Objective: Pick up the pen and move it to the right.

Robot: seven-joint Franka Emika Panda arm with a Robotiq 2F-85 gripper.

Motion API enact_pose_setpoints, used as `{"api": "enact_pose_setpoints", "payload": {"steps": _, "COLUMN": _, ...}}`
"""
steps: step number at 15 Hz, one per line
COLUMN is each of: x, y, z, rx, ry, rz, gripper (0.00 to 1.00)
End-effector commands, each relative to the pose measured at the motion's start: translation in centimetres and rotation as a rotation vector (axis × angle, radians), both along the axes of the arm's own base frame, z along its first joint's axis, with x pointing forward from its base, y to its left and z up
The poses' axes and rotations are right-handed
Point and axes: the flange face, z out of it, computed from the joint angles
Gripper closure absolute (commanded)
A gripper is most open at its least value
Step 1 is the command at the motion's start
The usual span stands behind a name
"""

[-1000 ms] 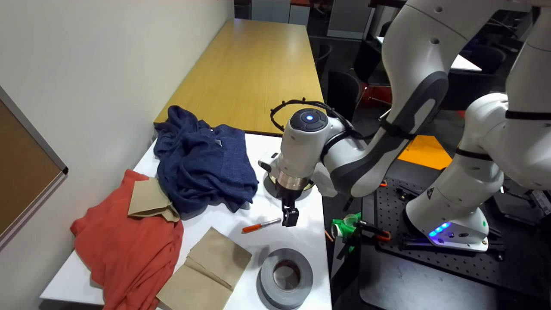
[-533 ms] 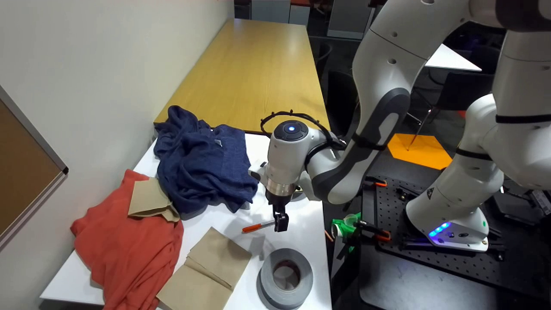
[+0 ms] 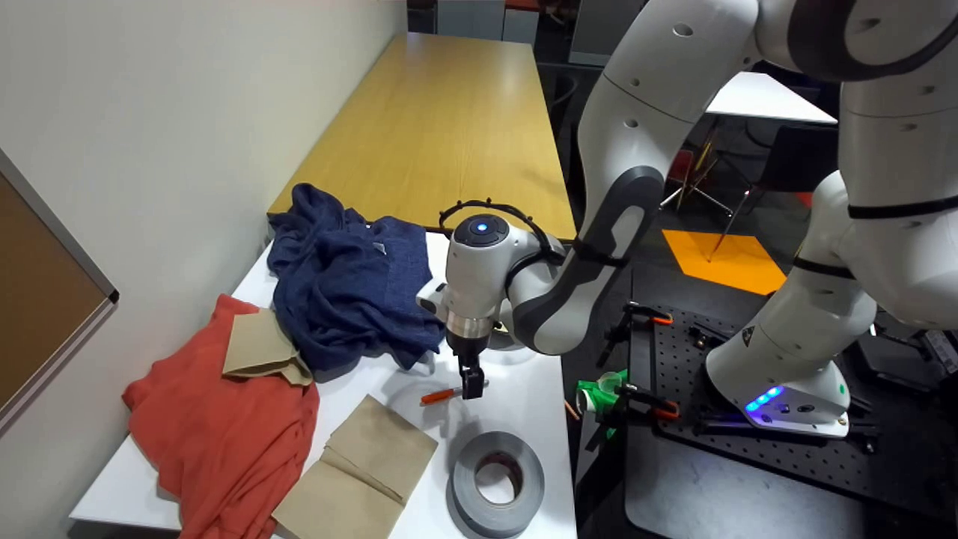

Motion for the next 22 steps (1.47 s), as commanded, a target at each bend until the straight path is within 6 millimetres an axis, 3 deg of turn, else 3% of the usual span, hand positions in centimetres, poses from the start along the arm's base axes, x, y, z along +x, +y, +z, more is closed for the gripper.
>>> {"api": "enact_pose_setpoints", "payload": {"steps": 1, "x": 1.2, "y": 0.0, "z": -1.2, "rx": 0.013, "ry": 0.018, "rz": 0.007, "gripper": 0.0}}
{"api": "enact_pose_setpoints", "payload": {"steps": 13, "x": 1.3, "y": 0.9, "z": -5.0, "rx": 0.02, "ry": 0.076, "rz": 0.006, "gripper": 0.0}}
{"api": "enact_pose_setpoints", "payload": {"steps": 14, "x": 1.3, "y": 1.0, "z": -5.1, "rx": 0.026, "ry": 0.077, "rz": 0.011, "gripper": 0.25}}
{"api": "enact_pose_setpoints", "payload": {"steps": 15, "x": 1.3, "y": 1.1, "z": -5.3, "rx": 0.026, "ry": 0.076, "rz": 0.011, "gripper": 0.26}}
{"api": "enact_pose_setpoints", "payload": {"steps": 22, "x": 1.8, "y": 0.9, "z": -5.3, "rx": 0.028, "ry": 0.069, "rz": -0.004, "gripper": 0.79}}
